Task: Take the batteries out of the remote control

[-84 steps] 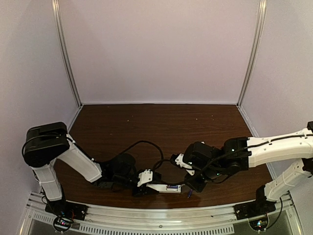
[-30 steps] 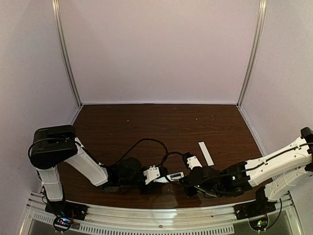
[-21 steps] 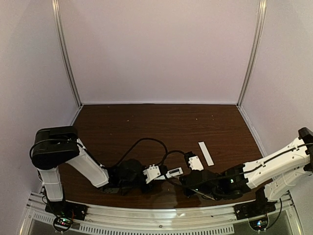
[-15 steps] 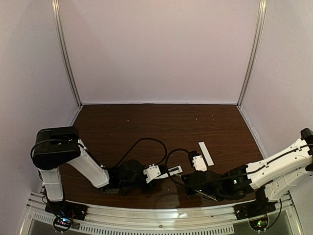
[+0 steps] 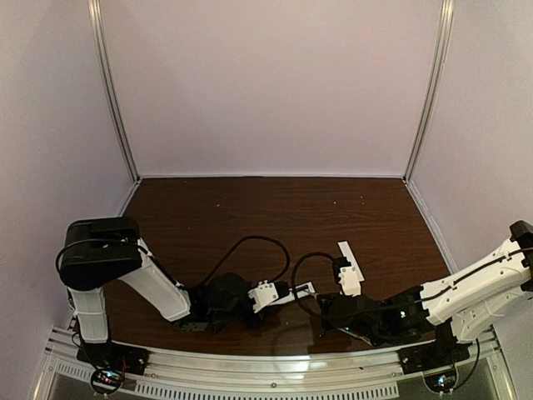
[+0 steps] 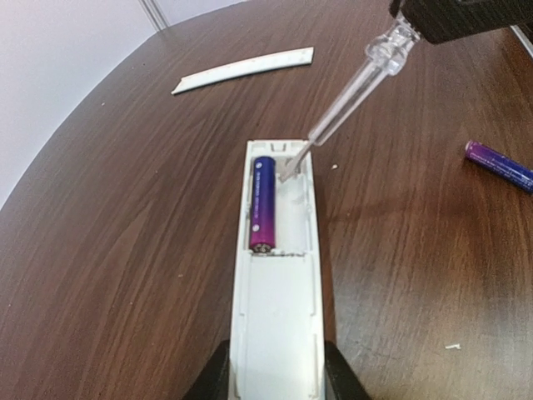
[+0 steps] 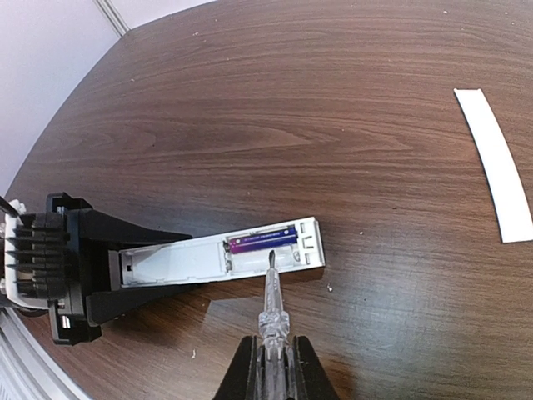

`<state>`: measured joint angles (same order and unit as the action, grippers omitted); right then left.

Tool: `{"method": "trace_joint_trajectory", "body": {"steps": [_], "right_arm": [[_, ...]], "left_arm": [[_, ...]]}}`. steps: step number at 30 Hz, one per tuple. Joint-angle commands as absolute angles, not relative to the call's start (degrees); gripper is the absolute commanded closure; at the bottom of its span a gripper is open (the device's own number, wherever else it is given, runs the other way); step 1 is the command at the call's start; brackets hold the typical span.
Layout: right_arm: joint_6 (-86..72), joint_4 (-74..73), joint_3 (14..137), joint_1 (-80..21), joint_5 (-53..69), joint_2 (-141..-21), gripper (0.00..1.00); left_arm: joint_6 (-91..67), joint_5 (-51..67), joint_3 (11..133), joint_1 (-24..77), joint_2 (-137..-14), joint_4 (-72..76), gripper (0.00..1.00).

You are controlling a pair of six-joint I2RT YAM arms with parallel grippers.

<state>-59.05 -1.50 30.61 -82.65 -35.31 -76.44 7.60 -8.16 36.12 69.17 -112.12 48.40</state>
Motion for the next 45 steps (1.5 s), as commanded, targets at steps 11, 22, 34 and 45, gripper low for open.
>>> {"method": "trace_joint_trajectory", "body": {"steps": [11,22,34,45], "right_arm": [[-60.4,2.2,30.8,-83.1,-37.2,-78.3,1.00],[-63.5,-6.1,35.0,-83.1,-34.7,-78.2,1.00],[-65.8,-7.0,36.3,-83.1,-36.8,-82.2,1.00],[-67.1,-9.8,36.0,-83.1,-36.8,-79.6,1.00]], "left_arm": [[8.5,-8.9,37.2,70.1,-114.0,47.7,1.00],[8.5,-9.9,37.6,70.2,-114.3,47.2,1.00],[8.7,-10.0,37.4,70.8,-114.3,47.7,1.00],[8.6,-10.8,37.4,70.8,-114.3,48.0,1.00]]}}
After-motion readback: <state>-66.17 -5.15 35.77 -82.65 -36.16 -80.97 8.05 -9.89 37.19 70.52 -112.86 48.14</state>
